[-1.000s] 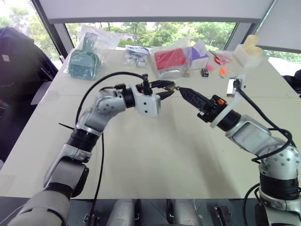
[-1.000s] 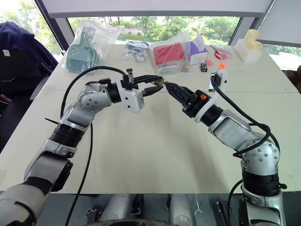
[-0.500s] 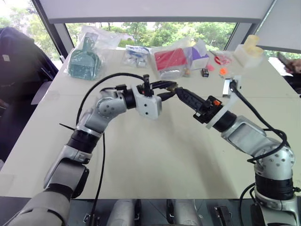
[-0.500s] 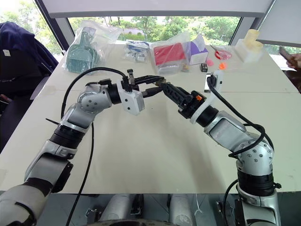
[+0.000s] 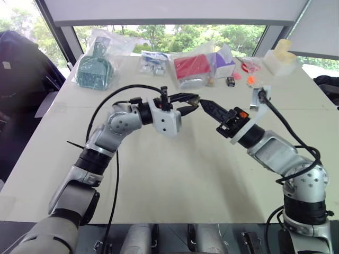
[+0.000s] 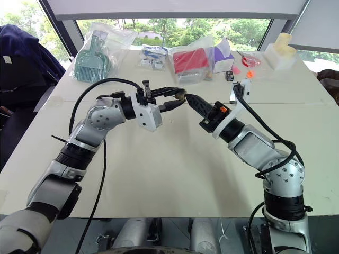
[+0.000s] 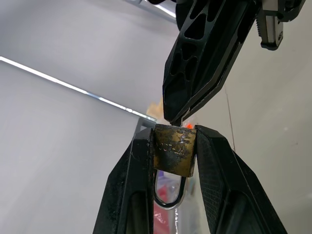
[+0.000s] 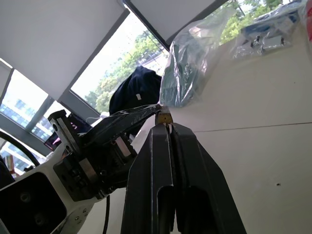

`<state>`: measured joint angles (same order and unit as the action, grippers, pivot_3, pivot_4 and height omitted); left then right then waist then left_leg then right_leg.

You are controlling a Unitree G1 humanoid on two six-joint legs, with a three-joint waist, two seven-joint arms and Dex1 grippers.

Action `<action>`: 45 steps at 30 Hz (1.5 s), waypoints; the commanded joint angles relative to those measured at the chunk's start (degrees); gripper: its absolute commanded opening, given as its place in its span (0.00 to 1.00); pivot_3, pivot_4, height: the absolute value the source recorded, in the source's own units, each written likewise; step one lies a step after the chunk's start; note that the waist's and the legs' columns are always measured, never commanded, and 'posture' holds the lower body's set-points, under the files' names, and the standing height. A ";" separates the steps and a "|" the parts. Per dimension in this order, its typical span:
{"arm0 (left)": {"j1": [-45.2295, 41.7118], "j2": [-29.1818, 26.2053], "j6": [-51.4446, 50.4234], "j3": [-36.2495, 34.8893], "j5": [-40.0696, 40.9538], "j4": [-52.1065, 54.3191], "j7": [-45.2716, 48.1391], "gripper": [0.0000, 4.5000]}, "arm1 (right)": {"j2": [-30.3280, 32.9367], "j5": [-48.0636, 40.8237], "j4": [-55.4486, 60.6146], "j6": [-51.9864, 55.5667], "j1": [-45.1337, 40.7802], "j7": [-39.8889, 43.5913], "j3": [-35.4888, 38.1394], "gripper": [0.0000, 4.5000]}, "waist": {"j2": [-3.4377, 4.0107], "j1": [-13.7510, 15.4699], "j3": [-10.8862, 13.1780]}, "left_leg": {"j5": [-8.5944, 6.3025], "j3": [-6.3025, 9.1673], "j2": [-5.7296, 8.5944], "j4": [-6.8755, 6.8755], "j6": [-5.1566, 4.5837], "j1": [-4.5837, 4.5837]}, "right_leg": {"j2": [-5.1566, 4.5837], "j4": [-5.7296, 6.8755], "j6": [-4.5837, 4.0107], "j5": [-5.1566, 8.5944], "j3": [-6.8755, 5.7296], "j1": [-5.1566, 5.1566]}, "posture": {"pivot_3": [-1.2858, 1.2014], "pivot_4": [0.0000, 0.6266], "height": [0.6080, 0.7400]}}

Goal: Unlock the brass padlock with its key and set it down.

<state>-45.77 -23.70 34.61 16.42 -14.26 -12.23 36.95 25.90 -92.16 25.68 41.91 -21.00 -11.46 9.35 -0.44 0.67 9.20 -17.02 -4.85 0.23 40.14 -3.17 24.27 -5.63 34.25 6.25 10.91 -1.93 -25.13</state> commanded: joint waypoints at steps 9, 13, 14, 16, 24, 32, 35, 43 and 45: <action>-2.87 0.35 5.61 -1.88 -5.50 2.28 -9.23 0.15 | -9.28 -9.30 -0.96 -8.60 0.97 -11.18 1.75 0.01 | 0.00 -0.01 0.00 | 0.00 -0.01 0.00 0.00 0.00 0.00 | 0.00 0.01 0.00 0.00 0.00 0.00 | 0.52 0.24 1.00; -3.13 0.17 7.21 -2.01 -7.78 2.22 -11.90 0.15 | -11.26 -12.28 -1.34 -10.85 0.94 -14.87 1.56 0.01 | 0.00 -0.09 0.00 | 0.00 -0.01 0.00 0.00 0.00 0.00 | 0.01 0.01 0.00 0.00 0.00 0.00 | 0.52 0.24 1.00; -3.19 0.14 7.48 -1.99 -8.45 2.18 -12.53 0.15 | -11.55 -12.81 -1.39 -11.15 0.93 -15.55 1.42 0.01 | 0.00 -0.07 0.00 | 0.00 -0.01 0.00 0.00 0.00 0.00 | 0.01 0.01 0.00 0.00 0.00 0.00 | 0.52 0.24 1.00; -3.29 0.10 7.85 -1.92 -9.32 2.06 -13.43 0.15 | -12.01 -13.80 -1.34 -11.69 0.99 -16.89 0.95 0.01 | 0.00 -0.07 0.00 | 0.00 -0.01 0.00 -0.01 0.00 0.00 | 0.01 0.01 0.00 0.00 0.00 0.00 | 0.52 0.24 1.00; -4.22 -0.58 10.39 -2.26 -15.01 1.32 -18.74 0.15 | -15.55 -17.16 -1.20 -14.73 1.10 -23.09 -1.29 0.01 | 0.01 -0.11 0.00 | 0.00 -0.02 0.00 -0.02 0.00 -0.01 | 0.01 0.02 0.00 0.00 0.00 -0.01 | 0.52 0.24 1.00; -4.12 -1.44 7.90 0.03 -7.47 -2.96 -10.34 0.15 | -7.88 -5.50 -0.56 -11.93 0.35 -15.00 -0.50 0.01 | 0.01 -0.04 0.00 | 0.00 -0.06 0.00 -0.02 0.00 -0.01 | 0.00 0.01 0.00 0.00 0.01 -0.01 | 0.52 0.24 1.00; -4.54 -1.83 7.29 0.28 -4.80 -4.59 -7.09 0.15 | -0.94 0.53 -1.17 -9.13 -0.03 -6.46 0.81 0.21 | 0.01 -0.05 0.00 | 0.00 -0.06 0.00 -0.02 0.00 0.00 | -0.01 0.00 -0.01 0.00 0.01 -0.02 | 0.52 0.24 1.00; -5.82 -1.79 6.68 0.29 -2.82 -6.57 -4.80 0.15 | 8.00 5.35 -1.70 -1.88 -0.04 8.11 0.83 0.89 | 0.05 -0.14 0.03 | 0.00 -0.07 -0.04 -0.04 0.00 -0.02 | 0.04 0.01 0.01 0.00 0.02 -0.04 | 0.52 0.24 1.00; -5.52 -1.66 6.69 0.38 -2.78 -6.16 -4.70 0.15 | 6.66 5.73 -1.51 -1.46 -1.29 8.70 -0.07 0.89 | 0.05 -0.05 0.03 | 0.00 -0.06 -0.05 -0.04 0.00 -0.02 | 0.04 0.01 0.01 0.00 0.02 -0.03 | 0.52 0.24 1.00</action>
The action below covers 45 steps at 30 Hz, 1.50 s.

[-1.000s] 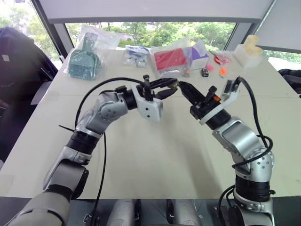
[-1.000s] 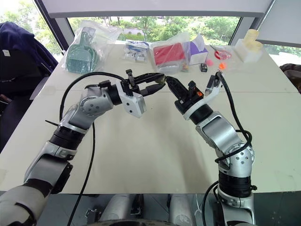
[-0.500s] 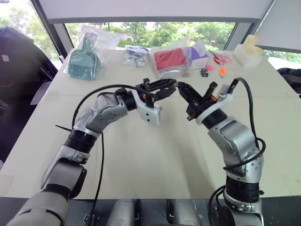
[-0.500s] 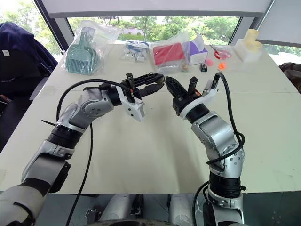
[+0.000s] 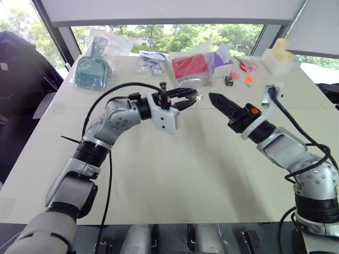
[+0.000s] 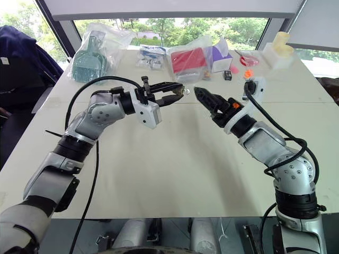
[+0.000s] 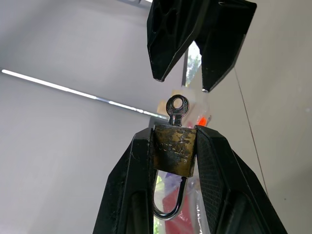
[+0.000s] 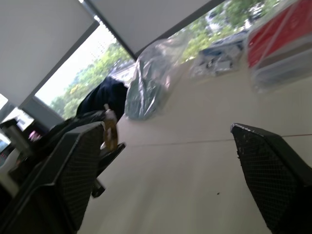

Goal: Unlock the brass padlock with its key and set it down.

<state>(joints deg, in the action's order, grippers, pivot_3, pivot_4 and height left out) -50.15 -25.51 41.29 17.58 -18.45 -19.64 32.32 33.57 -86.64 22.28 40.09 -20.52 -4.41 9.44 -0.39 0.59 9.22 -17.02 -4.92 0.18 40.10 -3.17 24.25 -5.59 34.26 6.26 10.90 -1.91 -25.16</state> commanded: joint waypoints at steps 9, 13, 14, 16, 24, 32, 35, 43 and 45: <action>-0.30 0.58 0.68 -0.60 2.13 3.11 0.09 0.15 | -4.72 2.95 -1.40 2.49 -4.81 3.85 -1.95 0.89 | 0.00 0.10 0.00 | 0.00 -0.01 0.04 0.02 0.00 0.03 | -0.04 -0.02 0.00 0.00 0.00 0.02 | 0.52 0.24 1.00; 0.03 0.56 1.15 -0.38 2.68 3.78 0.79 0.15 | -5.82 4.86 -3.92 3.59 -5.80 5.79 -1.91 0.89 | 0.00 0.05 0.00 | 0.00 0.00 0.04 0.01 0.00 0.02 | -0.03 -0.01 0.00 0.00 0.00 0.00 | 0.52 0.24 1.00; 0.23 0.51 1.05 -0.39 2.85 4.10 0.98 0.15 | -6.12 5.38 -4.52 3.76 -6.08 6.28 -1.86 0.89 | 0.00 0.06 0.00 | 0.00 0.00 0.03 0.02 0.00 0.02 | -0.02 -0.01 0.01 0.00 -0.01 0.00 | 0.52 0.24 1.00; 0.63 0.40 0.87 -0.39 3.10 4.60 1.38 0.15 | -6.58 6.46 -5.23 4.04 -6.40 7.27 -1.83 0.78 | 0.00 0.06 0.00 | 0.00 0.00 0.03 0.01 0.00 0.02 | -0.02 -0.01 0.01 0.00 -0.01 0.00 | 0.52 0.24 1.00; 1.37 0.87 0.43 -0.62 3.33 5.70 2.02 0.15 | -8.19 9.01 -5.31 5.67 -6.39 8.97 -1.48 0.02 | 0.00 0.14 0.00 | 0.00 0.01 0.03 0.02 0.00 0.02 | -0.02 -0.01 0.01 -0.01 -0.02 0.01 | 0.52 0.24 1.00; 2.27 0.34 -5.03 -0.05 10.53 5.41 9.58 0.66 | -8.61 11.85 -5.89 6.63 -6.52 9.15 -1.54 0.02 | 0.00 -0.02 0.00 | 0.00 0.00 0.03 0.02 0.01 0.02 | -0.02 0.01 0.01 -0.01 -0.02 0.00 | 0.52 0.24 1.00; 2.41 0.21 -11.41 -0.91 15.00 4.59 13.84 0.99 | -8.37 13.65 -6.58 6.83 -6.47 9.60 -0.92 0.02 | 0.00 0.10 0.00 | 0.00 0.00 0.03 0.02 0.01 0.01 | -0.02 0.00 0.01 -0.01 -0.02 0.00 | 0.52 0.24 1.00; -0.12 0.58 -50.93 -9.78 37.81 2.86 26.49 0.99 | -6.90 14.42 -7.18 7.96 -5.93 11.46 2.46 0.02 | 0.00 -0.41 0.00 | 0.00 0.03 0.02 0.02 0.00 0.02 | 0.03 0.02 0.04 0.01 -0.02 -0.01 | 0.52 0.24 1.00; -1.42 1.99 -50.66 -10.86 37.13 0.48 25.28 0.99 | -6.69 14.38 -6.84 8.30 -5.93 12.09 2.74 0.02 | 0.00 -0.24 0.00 | 0.00 0.04 0.03 0.02 0.00 0.02 | 0.03 0.01 0.04 0.01 -0.02 0.00 | 0.52 0.24 1.00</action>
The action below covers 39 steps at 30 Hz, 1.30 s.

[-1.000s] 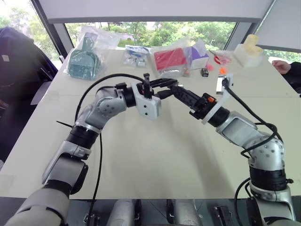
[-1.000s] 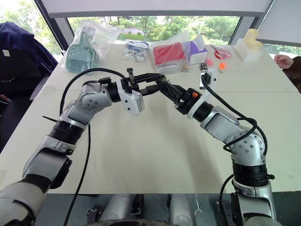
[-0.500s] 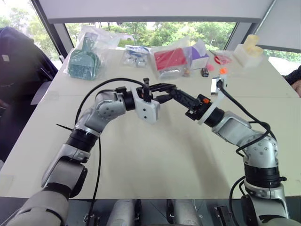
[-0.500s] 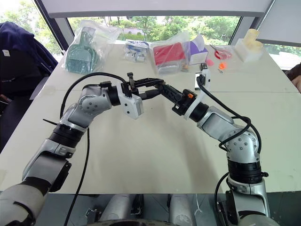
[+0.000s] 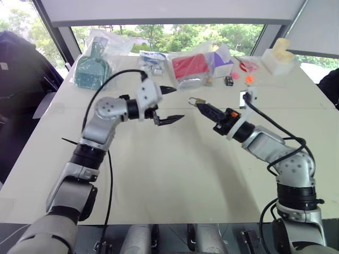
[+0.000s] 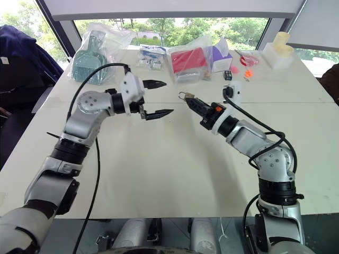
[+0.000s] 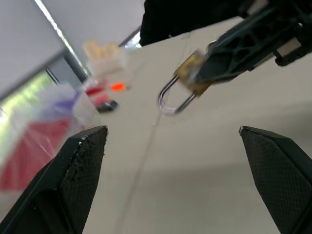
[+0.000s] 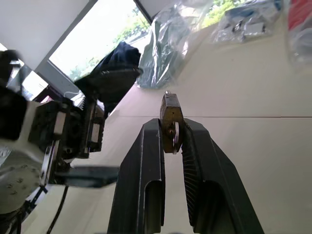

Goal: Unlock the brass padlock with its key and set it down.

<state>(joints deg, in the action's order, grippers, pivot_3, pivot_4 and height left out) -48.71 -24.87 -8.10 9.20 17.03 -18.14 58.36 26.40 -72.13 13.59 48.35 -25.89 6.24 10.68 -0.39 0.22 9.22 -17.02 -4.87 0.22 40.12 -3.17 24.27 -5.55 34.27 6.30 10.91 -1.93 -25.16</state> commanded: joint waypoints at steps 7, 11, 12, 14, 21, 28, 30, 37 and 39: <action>-7.39 7.05 2.61 -4.09 -0.54 -9.31 -2.88 0.99 | -0.14 -1.28 4.39 0.92 -0.32 1.68 1.66 0.02 | -0.01 0.38 0.00 | 0.00 0.01 0.04 0.01 0.00 0.00 | -0.01 -0.03 0.00 -0.01 0.01 0.04 | 0.52 0.24 1.00; -8.42 8.30 4.79 -3.99 -1.54 -11.65 -2.04 0.99 | -0.65 -1.52 5.46 1.28 -0.15 1.43 1.56 0.02 | -0.01 0.34 0.00 | 0.00 0.01 0.03 -0.01 0.00 0.00 | -0.01 -0.02 0.00 -0.01 0.00 0.01 | 0.52 0.24 1.00; -8.74 8.69 5.22 -3.96 -1.69 -12.26 -1.88 0.99 | -0.76 -1.70 5.78 1.34 -0.06 1.36 1.52 0.02 | -0.01 0.34 0.00 | 0.00 0.01 0.03 -0.01 0.00 0.00 | -0.01 -0.02 0.00 -0.01 0.00 0.01 | 0.52 0.24 1.00; -9.08 9.08 6.16 -3.82 -2.12 -13.19 -1.17 0.99 | -0.97 -1.98 6.27 1.42 0.08 1.28 1.40 0.02 | -0.01 0.39 0.00 | 0.00 0.01 0.03 -0.01 0.00 0.00 | -0.01 -0.02 0.00 -0.01 0.01 0.00 | 0.52 0.24 1.00; -11.30 10.55 9.84 -4.21 -3.98 -17.57 -2.08 0.99 | -2.03 -3.60 8.33 2.30 1.49 0.94 0.39 0.02 | -0.01 0.45 0.00 | 0.00 0.03 0.03 -0.01 0.00 0.01 | -0.03 -0.03 0.00 -0.01 0.00 0.01 | 0.52 0.24 1.00; -12.28 11.71 13.05 -4.76 -5.13 -19.84 -2.89 0.99 | -3.23 -4.10 9.38 2.62 2.69 -0.23 -0.70 0.02 | -0.01 0.39 0.01 | 0.00 0.03 0.03 -0.01 0.00 0.02 | -0.03 -0.03 0.00 -0.01 0.01 -0.01 | 0.52 0.24 1.00; -11.63 11.32 12.90 -4.44 -5.33 -19.56 -2.25 0.99 | -3.36 -4.23 9.29 2.51 2.87 -0.97 -0.65 0.02 | -0.01 0.40 0.01 | 0.00 0.03 0.02 -0.01 0.00 0.02 | -0.03 -0.02 0.00 -0.01 0.01 -0.01 | 0.52 0.24 1.00; -4.43 4.67 6.56 -2.72 -6.60 -16.37 2.61 0.99 | -1.91 -8.36 4.79 4.18 3.70 -5.69 2.25 0.02 | 0.00 -0.13 0.00 | 0.00 0.02 0.01 -0.04 0.00 0.00 | -0.04 -0.01 -0.01 -0.01 0.02 -0.02 | 0.52 0.24 1.00; 0.01 2.03 -0.01 -3.20 -3.57 -9.40 5.49 0.99 | 0.03 -10.47 1.76 7.56 4.36 -6.81 2.17 0.02 | 0.00 -0.59 0.00 | 0.00 0.03 -0.01 -0.06 0.01 0.01 | -0.04 0.01 -0.01 -0.01 0.00 -0.05 | 0.52 0.24 1.00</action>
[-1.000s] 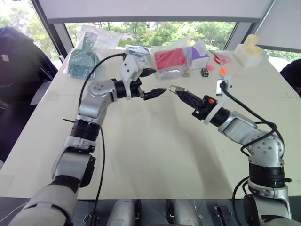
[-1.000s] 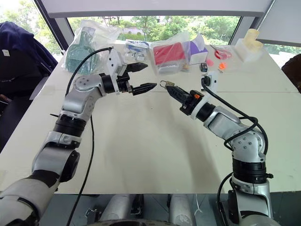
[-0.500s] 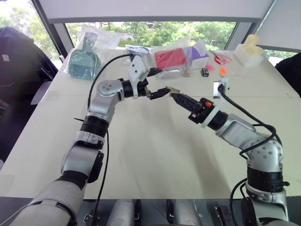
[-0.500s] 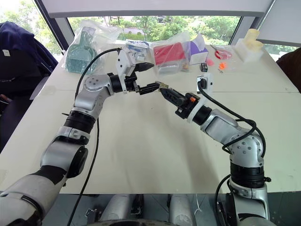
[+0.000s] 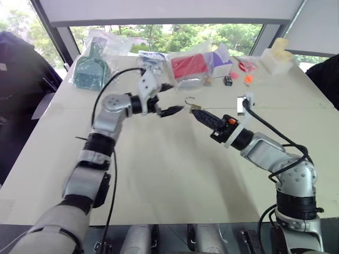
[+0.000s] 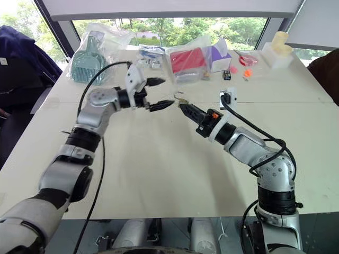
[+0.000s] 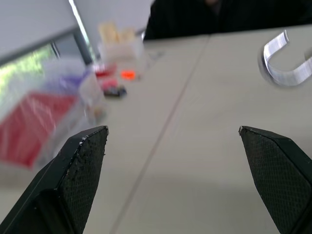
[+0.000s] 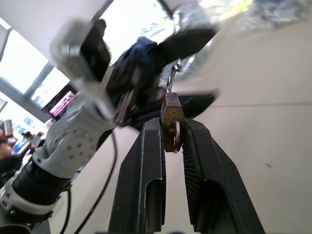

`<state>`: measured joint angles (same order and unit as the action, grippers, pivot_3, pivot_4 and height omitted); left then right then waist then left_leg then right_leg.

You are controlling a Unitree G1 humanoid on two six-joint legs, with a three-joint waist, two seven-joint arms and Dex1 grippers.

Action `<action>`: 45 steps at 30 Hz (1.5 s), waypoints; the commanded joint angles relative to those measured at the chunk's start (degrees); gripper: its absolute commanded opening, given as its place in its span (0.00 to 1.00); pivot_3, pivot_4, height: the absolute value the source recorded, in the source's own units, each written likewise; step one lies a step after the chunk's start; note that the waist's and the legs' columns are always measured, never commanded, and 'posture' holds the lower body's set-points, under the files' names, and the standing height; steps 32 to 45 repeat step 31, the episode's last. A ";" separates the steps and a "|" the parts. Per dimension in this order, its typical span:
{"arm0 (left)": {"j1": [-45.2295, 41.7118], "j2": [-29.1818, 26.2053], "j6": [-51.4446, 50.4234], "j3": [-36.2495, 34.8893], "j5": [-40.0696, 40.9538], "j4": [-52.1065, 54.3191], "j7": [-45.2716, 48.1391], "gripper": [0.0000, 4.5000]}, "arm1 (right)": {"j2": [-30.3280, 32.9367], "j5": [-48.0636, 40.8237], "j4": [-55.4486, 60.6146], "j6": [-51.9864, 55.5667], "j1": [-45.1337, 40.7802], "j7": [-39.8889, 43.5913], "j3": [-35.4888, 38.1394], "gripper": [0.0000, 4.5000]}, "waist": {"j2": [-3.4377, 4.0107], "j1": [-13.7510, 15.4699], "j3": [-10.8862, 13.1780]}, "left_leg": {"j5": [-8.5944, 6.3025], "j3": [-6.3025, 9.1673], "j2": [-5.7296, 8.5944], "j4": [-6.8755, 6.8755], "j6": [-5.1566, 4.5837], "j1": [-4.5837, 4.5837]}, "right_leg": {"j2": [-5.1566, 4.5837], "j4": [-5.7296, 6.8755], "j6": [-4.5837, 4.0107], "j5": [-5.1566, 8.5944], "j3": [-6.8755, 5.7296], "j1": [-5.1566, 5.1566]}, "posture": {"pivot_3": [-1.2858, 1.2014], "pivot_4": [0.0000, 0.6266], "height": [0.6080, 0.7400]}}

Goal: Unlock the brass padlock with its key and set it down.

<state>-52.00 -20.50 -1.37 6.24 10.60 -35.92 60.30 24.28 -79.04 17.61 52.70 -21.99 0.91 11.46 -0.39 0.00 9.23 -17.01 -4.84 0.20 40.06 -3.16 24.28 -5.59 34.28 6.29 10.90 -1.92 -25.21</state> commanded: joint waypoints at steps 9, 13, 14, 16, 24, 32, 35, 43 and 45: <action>18.94 -9.98 -38.42 -2.14 17.38 42.01 2.64 0.99 | 6.30 -3.60 -17.88 14.63 -3.73 2.07 -1.48 0.02 | 0.02 -0.82 0.00 | 0.01 0.04 0.04 0.01 0.05 0.07 | -0.26 -0.04 -0.23 0.12 0.04 -0.04 | 0.52 0.24 1.00; 22.00 -10.36 -42.60 -2.76 19.16 47.67 -1.26 0.99 | 7.93 2.03 -23.89 17.81 -7.02 6.57 -3.85 0.02 | 0.03 -0.65 0.00 | 0.04 0.06 0.02 0.00 0.10 0.04 | -0.21 -0.01 -0.24 0.12 0.03 -0.05 | 0.52 0.24 1.00; 22.22 -10.28 -43.00 -2.83 19.36 48.19 -1.98 1.00 | 8.22 3.41 -24.55 18.27 -7.45 7.65 -4.29 0.12 | 0.03 -0.56 0.00 | 0.05 0.08 0.03 0.00 0.11 0.05 | -0.18 -0.01 -0.25 0.13 0.02 -0.04 | 0.52 0.24 1.00; 22.76 -10.14 -42.78 -2.83 18.99 48.86 -3.38 1.00 | 9.48 7.30 -24.94 18.98 -8.28 10.08 -5.99 0.30 | 0.03 -0.51 0.00 | 0.05 0.07 0.04 0.00 0.11 0.06 | -0.09 -0.02 -0.24 0.13 0.02 -0.03 | 0.52 0.24 1.00; 23.40 -11.45 -41.37 -2.70 18.34 48.34 -4.13 1.00 | 21.68 24.79 -17.64 14.99 -6.15 20.65 -11.99 0.98 | 0.03 0.03 0.00 | 0.04 0.07 0.07 0.02 0.10 0.05 | -0.07 -0.04 -0.24 0.12 0.01 0.01 | 0.52 0.24 1.00; 25.46 -13.76 -40.86 -4.27 18.25 47.84 -4.91 1.00 | 36.09 30.23 1.58 3.31 10.47 33.31 2.20 0.98 | 0.02 0.87 0.01 | 0.01 0.06 0.10 0.01 0.05 0.14 | -0.10 -0.18 -0.24 0.14 0.01 -0.03 | 0.52 0.24 1.00; 25.46 -13.76 -40.86 -4.27 18.25 47.84 -4.91 1.00 | 36.09 30.23 1.58 3.31 10.47 33.31 2.20 0.98 | 0.02 0.87 0.01 | 0.01 0.06 0.10 0.01 0.05 0.14 | -0.10 -0.18 -0.24 0.14 0.01 -0.03 | 0.52 0.24 1.00; 25.46 -13.76 -40.86 -4.27 18.25 47.84 -4.91 1.00 | 36.09 30.23 1.58 3.31 10.47 33.31 2.20 0.98 | 0.02 0.87 0.01 | 0.01 0.06 0.10 0.01 0.05 0.14 | -0.10 -0.18 -0.24 0.14 0.01 -0.03 | 0.52 0.24 1.00; 25.46 -13.76 -40.86 -4.27 18.25 47.84 -4.91 1.00 | 36.09 30.23 1.58 3.31 10.47 33.31 2.20 0.98 | 0.02 0.87 0.01 | 0.01 0.06 0.10 0.01 0.05 0.14 | -0.10 -0.18 -0.24 0.14 0.01 -0.03 | 0.52 0.24 1.00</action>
